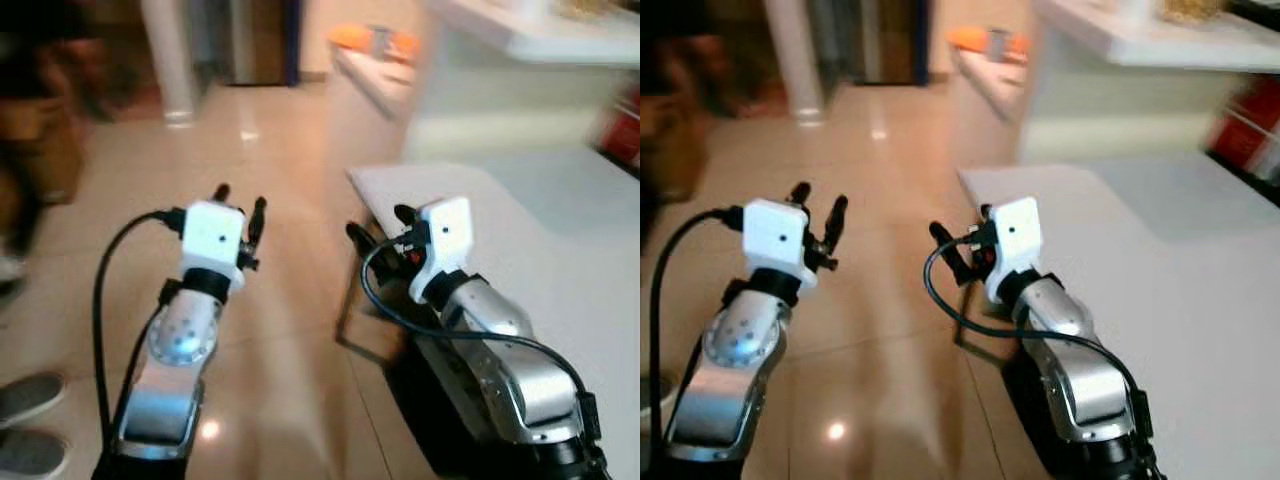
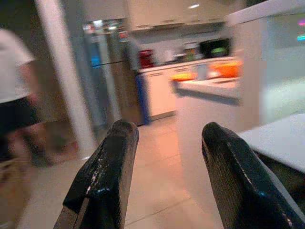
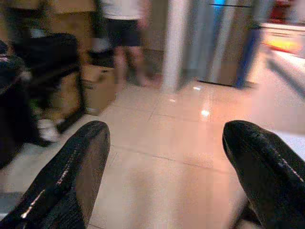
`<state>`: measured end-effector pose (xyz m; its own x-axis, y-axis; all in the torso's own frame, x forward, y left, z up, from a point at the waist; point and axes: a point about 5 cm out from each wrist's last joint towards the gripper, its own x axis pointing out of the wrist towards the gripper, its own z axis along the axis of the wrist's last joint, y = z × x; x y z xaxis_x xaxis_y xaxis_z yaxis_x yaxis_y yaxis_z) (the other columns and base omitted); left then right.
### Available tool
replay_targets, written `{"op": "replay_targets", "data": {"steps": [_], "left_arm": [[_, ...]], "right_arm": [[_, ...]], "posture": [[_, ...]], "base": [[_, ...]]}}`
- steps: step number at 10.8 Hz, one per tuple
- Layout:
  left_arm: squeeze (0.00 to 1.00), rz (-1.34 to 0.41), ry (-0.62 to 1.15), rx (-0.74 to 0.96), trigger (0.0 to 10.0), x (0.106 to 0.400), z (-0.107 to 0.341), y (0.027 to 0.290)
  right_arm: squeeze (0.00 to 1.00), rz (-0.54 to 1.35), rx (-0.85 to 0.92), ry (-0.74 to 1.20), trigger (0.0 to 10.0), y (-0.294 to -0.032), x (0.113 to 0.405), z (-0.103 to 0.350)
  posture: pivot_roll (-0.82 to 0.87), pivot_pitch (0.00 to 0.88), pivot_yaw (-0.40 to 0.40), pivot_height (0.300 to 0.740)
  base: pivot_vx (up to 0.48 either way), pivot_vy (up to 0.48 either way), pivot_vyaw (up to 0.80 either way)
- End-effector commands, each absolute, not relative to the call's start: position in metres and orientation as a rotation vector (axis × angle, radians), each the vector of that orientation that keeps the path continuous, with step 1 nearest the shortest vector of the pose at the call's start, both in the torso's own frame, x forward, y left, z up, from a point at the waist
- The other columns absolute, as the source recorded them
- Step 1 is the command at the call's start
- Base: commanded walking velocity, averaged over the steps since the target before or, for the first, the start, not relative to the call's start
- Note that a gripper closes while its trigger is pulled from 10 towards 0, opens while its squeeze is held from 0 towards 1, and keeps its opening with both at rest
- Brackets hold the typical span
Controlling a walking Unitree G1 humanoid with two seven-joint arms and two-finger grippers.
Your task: Setting the table
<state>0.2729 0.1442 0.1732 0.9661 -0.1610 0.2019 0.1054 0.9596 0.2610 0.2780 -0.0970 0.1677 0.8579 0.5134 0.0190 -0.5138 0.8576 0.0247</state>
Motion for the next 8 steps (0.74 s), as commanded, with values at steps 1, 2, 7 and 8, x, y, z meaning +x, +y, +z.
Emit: {"op": "replay_targets", "data": {"steps": [1, 2, 7, 8], "left_arm": [[0.0, -0.108, -0.229, 0.268, 10.0, 0.2726, 0.1754, 0.1527], [0.0, -0.101, -0.227, 0.27, 10.0, 0.2725, 0.1746, 0.1536], [0.0, -0.102, -0.229, 0.276, 10.0, 0.2724, 0.174, 0.1547], [0.0, -0.105, -0.229, 0.275, 10.0, 0.2727, 0.1738, 0.1537]], "right_arm": [[0.0, 0.579, 0.024, -0.042, 10.0, -0.0877, 0.2771, 0.1745], [0.0, 0.59, 0.018, -0.043, 10.0, -0.0866, 0.276, 0.174], [0.0, 0.557, 0.036, -0.03, 10.0, -0.0898, 0.2784, 0.1713], [0.0, 0.537, 0.052, -0.032, 10.0, -0.0922, 0.2799, 0.1718]], "posture": [[0.04, 0.0, -0.046, 0.74], [0.04, 0.0, -0.049, 0.74], [0.04, 0.0, -0.045, 0.74], [0.04, 0.0, -0.045, 0.74]], "base": [[0.472, 0.0, 0.8], [0.472, 0.0, 0.8], [0.469, 0.0, 0.48], [0.469, 0.0, 0.0]]}}
